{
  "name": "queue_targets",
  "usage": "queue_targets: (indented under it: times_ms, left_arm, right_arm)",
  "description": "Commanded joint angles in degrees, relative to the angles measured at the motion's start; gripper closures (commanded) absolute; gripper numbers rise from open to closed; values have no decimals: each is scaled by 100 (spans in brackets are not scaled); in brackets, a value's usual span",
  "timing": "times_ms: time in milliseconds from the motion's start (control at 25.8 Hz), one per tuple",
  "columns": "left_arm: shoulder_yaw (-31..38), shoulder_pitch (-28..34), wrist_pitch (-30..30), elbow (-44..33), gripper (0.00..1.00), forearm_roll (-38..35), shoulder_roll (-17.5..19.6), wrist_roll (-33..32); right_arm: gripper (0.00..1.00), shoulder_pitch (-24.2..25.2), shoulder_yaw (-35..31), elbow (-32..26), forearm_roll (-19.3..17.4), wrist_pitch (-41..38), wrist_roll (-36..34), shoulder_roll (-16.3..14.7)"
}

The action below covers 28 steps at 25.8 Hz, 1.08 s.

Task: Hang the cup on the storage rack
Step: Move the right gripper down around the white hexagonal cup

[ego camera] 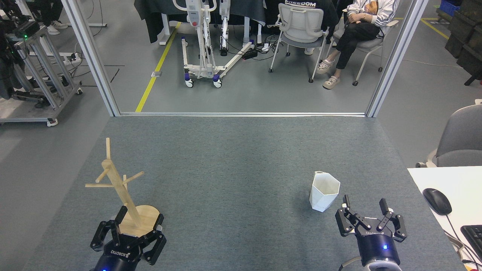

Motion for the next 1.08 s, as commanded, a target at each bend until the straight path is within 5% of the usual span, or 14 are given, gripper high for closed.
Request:
queue_targets:
  times_ms: [0, 348, 619, 1045]
  left_arm:
    - [10, 10, 15, -3, 0, 37, -29, -1]
    - [-7, 72, -11, -118, 0, 230, 15, 297]
    - [-42, 72, -749, -144, 0, 248, 15, 482]
    - [-253, 89, -1022, -135, 0, 257, -116, 491]
  right_arm:
    - [0, -5, 66, 2, -12, -14, -24, -11]
    - [0, -243, 154, 90, -91, -32, -24, -11]
    - [1, -1420, 927, 1522, -609, -23, -24, -2]
    - [0, -2079, 1085, 2806, -653, -32, -15, -160]
